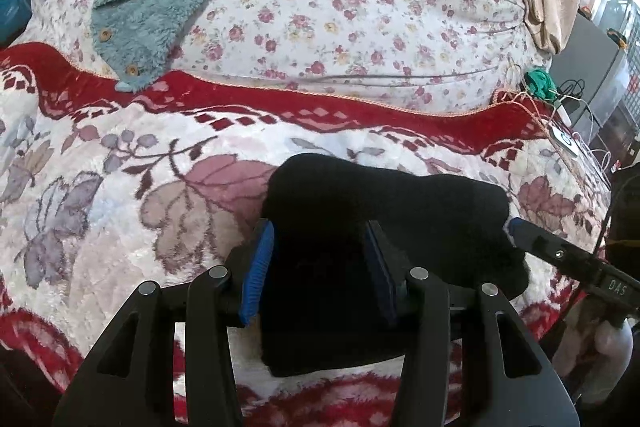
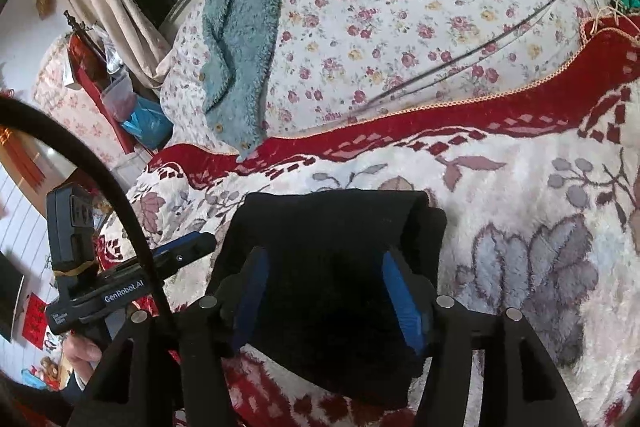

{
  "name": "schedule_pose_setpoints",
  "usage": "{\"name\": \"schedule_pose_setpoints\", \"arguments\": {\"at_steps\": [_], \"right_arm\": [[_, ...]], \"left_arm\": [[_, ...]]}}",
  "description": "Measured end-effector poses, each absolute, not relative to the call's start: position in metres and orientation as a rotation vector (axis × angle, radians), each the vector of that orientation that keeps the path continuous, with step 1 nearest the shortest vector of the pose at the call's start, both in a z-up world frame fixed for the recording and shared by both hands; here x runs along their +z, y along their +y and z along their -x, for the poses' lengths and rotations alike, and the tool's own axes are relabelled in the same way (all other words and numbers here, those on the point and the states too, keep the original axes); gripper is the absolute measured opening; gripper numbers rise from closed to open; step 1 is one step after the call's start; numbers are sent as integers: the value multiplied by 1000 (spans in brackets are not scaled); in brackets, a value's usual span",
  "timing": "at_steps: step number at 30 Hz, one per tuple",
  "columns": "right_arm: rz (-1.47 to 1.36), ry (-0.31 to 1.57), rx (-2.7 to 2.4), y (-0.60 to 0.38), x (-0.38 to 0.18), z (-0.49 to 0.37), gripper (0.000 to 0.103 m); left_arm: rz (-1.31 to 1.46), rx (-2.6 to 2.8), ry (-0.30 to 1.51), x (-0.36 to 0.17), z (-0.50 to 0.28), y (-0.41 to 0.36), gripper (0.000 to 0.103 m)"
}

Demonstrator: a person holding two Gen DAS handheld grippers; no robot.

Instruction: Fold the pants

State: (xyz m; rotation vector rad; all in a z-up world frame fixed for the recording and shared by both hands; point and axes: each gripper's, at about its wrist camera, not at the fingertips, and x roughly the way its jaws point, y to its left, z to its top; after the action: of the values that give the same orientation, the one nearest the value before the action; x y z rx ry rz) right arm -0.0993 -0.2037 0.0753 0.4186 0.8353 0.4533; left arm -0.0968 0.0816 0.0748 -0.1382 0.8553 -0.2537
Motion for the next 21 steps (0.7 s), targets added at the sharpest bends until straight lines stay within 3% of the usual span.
{"name": "schedule_pose_setpoints", "arguments": {"at_steps": [16, 19, 21], "right_arm": [[-351, 831, 443, -191, 79, 95, 64], [-364, 860, 400, -203, 64, 94, 77], [-415, 912, 389, -215, 45, 89, 78]], "left_arm": [[138, -273, 860, 71, 98, 84, 46], [151, -320, 918, 56, 88, 85, 46], [175, -320, 935, 47, 82, 90, 46]]}}
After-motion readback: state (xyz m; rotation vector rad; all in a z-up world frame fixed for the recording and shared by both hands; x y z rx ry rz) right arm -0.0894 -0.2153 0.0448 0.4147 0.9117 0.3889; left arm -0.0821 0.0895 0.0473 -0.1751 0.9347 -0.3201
